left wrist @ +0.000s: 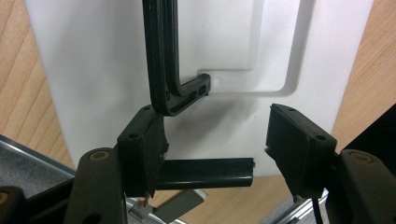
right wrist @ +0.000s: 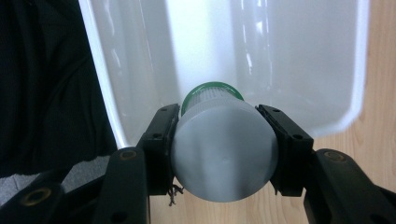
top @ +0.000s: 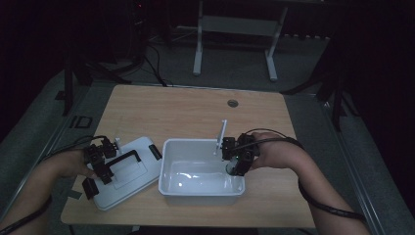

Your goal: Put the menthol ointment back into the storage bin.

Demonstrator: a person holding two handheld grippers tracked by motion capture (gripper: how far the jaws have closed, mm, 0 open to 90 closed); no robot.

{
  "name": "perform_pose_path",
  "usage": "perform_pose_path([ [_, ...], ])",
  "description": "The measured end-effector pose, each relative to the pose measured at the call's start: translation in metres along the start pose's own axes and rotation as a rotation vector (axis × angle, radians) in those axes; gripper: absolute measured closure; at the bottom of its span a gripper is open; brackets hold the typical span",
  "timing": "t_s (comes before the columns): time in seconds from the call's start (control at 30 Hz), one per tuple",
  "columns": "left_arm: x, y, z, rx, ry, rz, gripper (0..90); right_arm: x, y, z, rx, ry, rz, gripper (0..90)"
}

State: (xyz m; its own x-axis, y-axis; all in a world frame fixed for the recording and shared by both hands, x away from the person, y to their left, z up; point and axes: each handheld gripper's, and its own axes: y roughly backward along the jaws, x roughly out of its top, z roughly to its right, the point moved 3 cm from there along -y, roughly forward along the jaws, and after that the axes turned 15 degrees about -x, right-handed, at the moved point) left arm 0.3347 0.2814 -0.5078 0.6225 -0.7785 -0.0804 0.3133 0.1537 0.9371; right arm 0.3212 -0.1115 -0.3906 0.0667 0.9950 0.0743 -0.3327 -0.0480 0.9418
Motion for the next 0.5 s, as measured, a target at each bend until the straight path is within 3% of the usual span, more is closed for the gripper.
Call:
perform_pose_path([
  [0.23, -0.002, -0.002, -0.001, -0.002, 0.006, -0.007, 37.2, 0.009, -0.017, -0.005, 0.029, 0.010, 0.004, 50.3],
  [0.37, -0.003, -0.002, -0.001, 0.002, 0.005, -0.004, 37.2, 0.013, -0.031, -0.007, 0.047, -0.003, -0.012, 50.3],
  [0.5, -0.003, -0.003, -0.002, 0.000, 0.008, -0.008, 37.2, 0.016, -0.043, -0.012, 0.069, 0.014, -0.029, 50.3],
])
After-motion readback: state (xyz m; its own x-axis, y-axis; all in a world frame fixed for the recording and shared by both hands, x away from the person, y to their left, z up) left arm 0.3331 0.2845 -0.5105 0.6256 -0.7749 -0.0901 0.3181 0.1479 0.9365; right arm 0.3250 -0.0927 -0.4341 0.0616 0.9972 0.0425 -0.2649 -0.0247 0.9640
